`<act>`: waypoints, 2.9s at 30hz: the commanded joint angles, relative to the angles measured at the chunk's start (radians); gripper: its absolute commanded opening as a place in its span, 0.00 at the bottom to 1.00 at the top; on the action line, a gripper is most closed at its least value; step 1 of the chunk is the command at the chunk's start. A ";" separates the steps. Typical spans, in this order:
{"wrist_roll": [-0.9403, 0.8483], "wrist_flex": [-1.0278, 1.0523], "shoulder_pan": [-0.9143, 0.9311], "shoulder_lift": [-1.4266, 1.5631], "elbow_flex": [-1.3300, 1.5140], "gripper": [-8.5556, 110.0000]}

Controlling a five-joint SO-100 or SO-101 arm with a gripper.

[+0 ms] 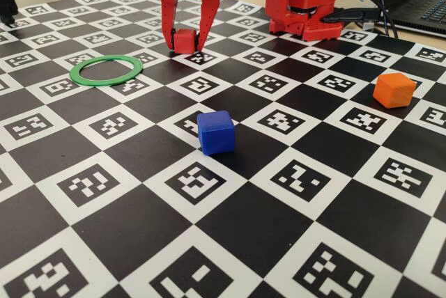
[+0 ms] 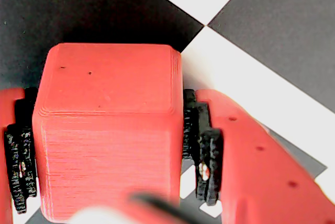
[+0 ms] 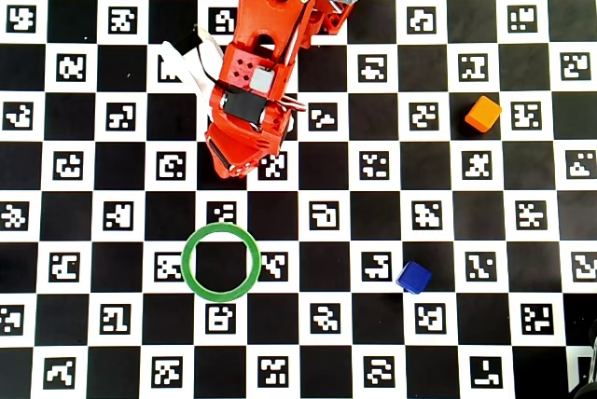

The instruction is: Grab the red cube then put it in the green circle then put the blue cube on top and finally the orange cube on top

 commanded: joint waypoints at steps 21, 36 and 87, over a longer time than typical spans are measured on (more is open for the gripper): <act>-0.175 0.247 0.034 0.063 -0.244 0.11; -0.436 0.454 0.038 -0.063 -0.615 0.11; -0.910 0.433 -0.078 -0.669 -1.223 0.10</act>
